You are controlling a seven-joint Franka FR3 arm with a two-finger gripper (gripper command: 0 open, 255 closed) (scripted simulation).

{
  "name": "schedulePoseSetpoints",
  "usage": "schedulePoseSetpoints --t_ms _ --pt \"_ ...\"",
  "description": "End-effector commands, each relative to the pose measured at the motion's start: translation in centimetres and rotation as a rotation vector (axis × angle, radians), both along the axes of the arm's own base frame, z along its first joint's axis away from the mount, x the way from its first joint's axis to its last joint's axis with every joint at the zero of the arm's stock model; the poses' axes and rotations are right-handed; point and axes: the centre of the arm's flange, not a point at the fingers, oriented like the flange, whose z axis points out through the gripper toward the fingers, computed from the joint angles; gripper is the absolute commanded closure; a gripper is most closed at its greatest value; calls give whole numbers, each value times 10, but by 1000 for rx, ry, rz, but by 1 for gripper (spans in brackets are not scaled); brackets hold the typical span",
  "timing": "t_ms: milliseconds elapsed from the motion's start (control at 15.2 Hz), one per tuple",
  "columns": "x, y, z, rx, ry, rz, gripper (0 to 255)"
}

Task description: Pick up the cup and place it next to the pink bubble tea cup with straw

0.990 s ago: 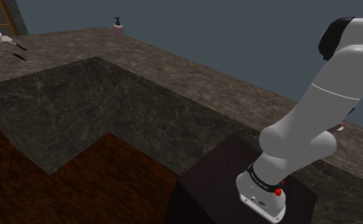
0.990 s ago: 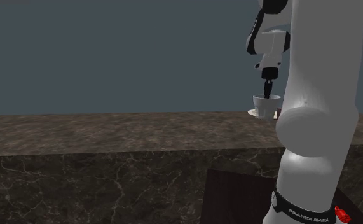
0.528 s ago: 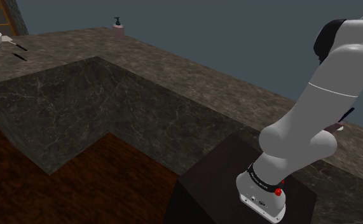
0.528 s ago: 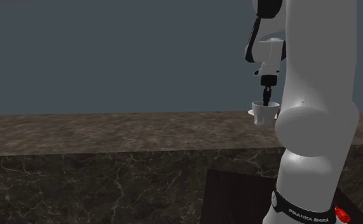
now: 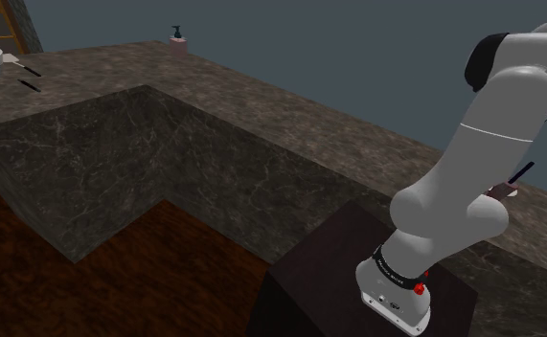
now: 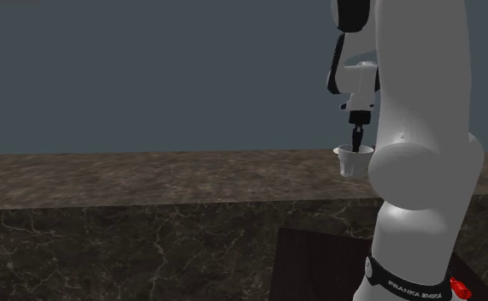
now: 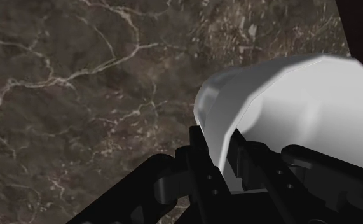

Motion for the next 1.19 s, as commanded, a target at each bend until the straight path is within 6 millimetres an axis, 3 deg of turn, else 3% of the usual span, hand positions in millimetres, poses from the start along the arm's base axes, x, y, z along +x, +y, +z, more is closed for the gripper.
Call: schedulePoseSetpoints --t_ms 0,330,396,726,990,1122 --pt "0 0 -1 -1 0 0 255" --pt "0 0 -1 -1 0 0 255" --pt "0 0 -1 -1 0 0 0" --pt "0 0 -1 -1 0 0 0" --pt "-2 -8 48 -1 0 0 0" --pt "-2 -8 48 -1 0 0 0"
